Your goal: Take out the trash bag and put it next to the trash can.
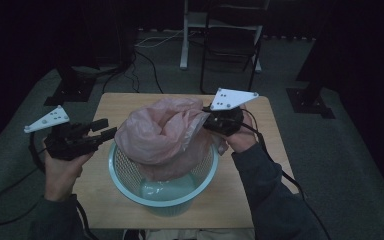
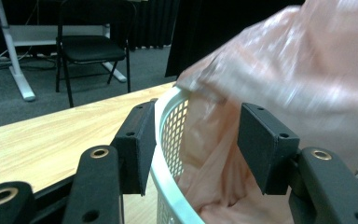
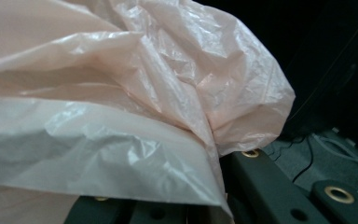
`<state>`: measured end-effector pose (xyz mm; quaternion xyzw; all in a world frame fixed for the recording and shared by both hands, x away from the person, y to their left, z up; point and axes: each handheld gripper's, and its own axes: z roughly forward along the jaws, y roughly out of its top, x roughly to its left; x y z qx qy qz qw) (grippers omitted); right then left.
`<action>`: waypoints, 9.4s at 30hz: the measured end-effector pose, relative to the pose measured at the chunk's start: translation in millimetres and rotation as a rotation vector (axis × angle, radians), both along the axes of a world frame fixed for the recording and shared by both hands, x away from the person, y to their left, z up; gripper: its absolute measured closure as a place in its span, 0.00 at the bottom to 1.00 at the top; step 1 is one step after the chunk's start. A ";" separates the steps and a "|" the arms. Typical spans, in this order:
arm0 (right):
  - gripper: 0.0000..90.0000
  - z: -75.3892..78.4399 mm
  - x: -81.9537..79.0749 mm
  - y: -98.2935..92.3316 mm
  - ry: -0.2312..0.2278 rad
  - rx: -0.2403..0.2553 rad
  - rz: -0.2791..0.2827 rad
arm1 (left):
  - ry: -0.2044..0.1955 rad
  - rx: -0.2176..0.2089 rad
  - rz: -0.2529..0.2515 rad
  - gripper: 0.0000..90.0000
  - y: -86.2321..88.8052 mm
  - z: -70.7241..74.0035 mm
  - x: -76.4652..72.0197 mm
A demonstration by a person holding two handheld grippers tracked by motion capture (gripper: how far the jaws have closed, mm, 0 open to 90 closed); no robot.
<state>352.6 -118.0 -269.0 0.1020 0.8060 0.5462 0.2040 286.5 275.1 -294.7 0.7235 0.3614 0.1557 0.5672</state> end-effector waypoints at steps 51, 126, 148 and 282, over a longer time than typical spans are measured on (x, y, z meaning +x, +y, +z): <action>0.95 60.2 -50.0 -87.1 -0.133 0.136 0.005 | 0.076 0.128 0.022 0.50 -15.9 -20.9 14.2; 0.97 89.4 -101.6 -201.3 -0.132 0.245 -0.013 | 0.071 0.102 0.000 0.50 -17.4 -19.0 14.1; 0.97 55.4 -91.7 -239.1 -0.051 0.228 -0.115 | 0.066 0.101 0.006 0.50 -15.6 -17.8 10.5; 0.45 -130.3 -21.4 -201.9 0.411 -0.143 -0.261 | 0.062 0.101 -0.001 0.50 -17.1 -17.1 10.5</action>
